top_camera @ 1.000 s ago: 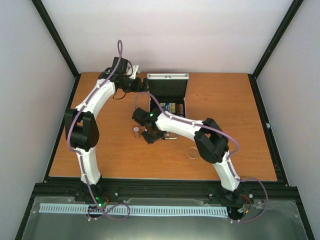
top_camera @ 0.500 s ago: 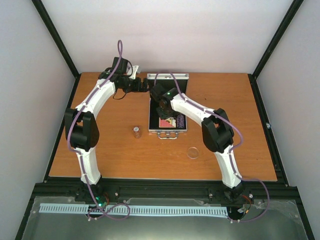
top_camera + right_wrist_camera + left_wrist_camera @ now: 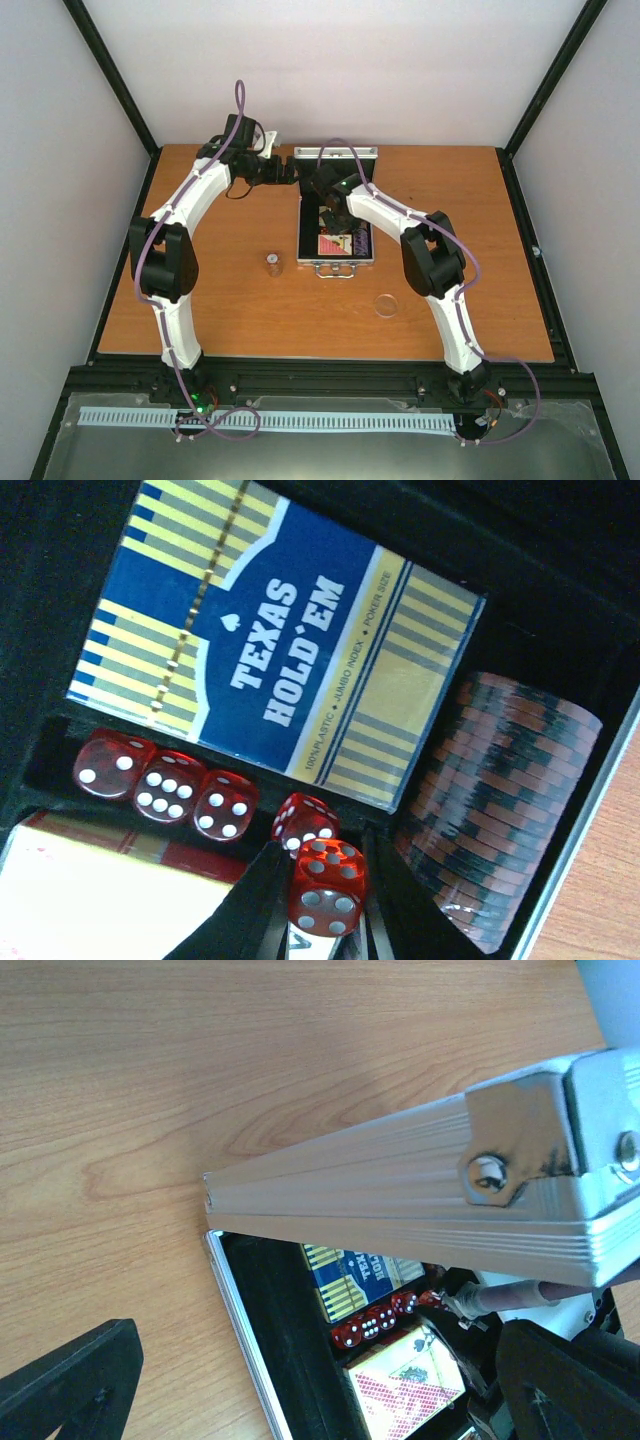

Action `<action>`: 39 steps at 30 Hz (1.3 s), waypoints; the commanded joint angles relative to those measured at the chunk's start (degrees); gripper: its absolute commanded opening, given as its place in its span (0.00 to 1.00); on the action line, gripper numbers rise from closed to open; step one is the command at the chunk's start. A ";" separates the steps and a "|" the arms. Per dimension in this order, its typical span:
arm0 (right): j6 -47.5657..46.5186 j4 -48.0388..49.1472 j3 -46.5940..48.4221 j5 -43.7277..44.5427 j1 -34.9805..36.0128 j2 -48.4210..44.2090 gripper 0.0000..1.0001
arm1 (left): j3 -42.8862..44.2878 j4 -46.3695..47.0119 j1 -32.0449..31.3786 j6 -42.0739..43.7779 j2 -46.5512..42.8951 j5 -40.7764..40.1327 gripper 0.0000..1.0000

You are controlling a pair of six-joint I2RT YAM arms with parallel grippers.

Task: Pack up texas hold em set

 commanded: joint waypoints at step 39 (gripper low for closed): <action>-0.57 -0.78 3.23 -2.04 0.01 2.83 0.24 | 1.46 -0.67 0.55 0.94 1.32 0.42 1.00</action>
